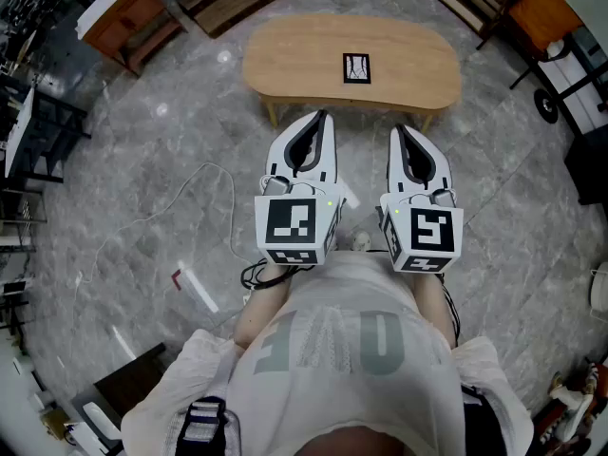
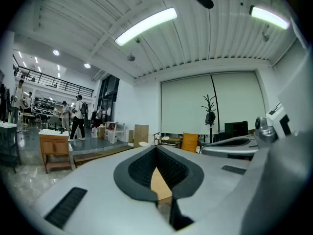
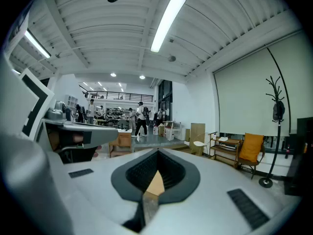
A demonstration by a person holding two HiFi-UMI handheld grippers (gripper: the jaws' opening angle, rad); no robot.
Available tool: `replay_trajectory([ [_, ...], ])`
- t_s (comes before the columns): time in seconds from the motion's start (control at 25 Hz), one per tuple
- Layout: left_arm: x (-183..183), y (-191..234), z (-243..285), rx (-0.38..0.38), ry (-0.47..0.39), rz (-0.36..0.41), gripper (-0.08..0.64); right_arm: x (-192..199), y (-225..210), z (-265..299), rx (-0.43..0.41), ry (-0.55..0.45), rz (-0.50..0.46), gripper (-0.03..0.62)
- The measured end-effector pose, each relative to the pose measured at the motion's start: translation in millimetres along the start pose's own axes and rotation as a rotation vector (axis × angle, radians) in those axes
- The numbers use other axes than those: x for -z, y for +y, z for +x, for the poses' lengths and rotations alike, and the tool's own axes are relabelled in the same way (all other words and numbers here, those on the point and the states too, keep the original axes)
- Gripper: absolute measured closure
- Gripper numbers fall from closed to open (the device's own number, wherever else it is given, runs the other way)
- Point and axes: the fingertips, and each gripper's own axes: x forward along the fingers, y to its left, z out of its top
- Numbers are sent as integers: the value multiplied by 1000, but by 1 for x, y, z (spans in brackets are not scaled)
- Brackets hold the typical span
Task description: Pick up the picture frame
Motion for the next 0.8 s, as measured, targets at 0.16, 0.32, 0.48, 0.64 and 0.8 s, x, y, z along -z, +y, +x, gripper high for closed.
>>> replay_trajectory([
  [0.16,0,-1,-3,7,2,6,551,1,2,-3,5,0,0,586],
  [0.32,2,-5,-2,8,4,6,551,4,0,-5,-3,3,-17,588],
  [0.48,3,-12,1,4,5,3,551,6,-7,-8,-9,0,-16,588],
  [0.64,2,-15,6,-9,5,0,551,6,-17,-10,-21,-17,25,587],
  [0.8,0,-24,15,-27,1,2,551,6,-34,-12,-35,-27,28,588],
])
